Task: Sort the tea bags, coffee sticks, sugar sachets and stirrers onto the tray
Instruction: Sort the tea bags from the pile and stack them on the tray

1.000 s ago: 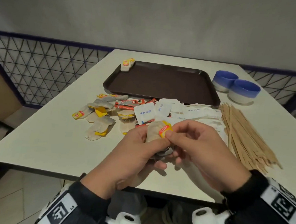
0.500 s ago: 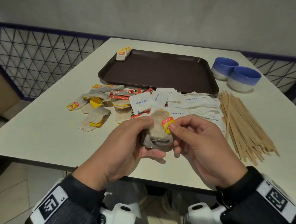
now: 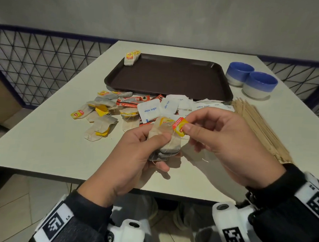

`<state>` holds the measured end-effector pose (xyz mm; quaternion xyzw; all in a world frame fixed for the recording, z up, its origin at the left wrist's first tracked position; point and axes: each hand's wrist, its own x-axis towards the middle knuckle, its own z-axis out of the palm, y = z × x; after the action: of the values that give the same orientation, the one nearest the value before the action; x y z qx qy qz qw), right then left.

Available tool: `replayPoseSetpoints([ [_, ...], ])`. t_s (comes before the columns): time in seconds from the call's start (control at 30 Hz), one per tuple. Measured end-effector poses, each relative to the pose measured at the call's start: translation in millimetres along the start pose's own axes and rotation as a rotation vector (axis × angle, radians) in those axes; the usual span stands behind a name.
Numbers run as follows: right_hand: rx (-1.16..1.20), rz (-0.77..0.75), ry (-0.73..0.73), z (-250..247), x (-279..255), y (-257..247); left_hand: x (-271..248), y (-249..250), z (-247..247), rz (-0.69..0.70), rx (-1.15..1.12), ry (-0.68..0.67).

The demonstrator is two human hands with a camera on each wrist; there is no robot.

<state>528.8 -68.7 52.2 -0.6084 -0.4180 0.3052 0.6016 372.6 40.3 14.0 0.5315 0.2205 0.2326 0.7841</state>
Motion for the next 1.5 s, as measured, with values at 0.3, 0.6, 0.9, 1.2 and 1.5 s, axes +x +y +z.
replayPoseSetpoints([
  [0.3, -0.127, -0.074, -0.197, -6, 2, -16, -1, 1, -1, 0.006, -0.041, -0.011],
  [0.6, -0.356, -0.108, -0.247, -5, 6, -21, -2, 3, 0, -0.016, -0.086, -0.021],
  [0.9, -0.055, 0.063, -0.002, -2, 7, -9, -2, 4, -11, -0.06, -0.315, -0.068],
  [1.2, 0.108, 0.089, 0.016, -3, 5, -12, -1, 2, -13, -0.064, -0.293, -0.131],
  [1.5, -0.054, 0.022, -0.068, -3, 5, -10, -2, 2, -10, -0.067, -0.246, -0.1],
])
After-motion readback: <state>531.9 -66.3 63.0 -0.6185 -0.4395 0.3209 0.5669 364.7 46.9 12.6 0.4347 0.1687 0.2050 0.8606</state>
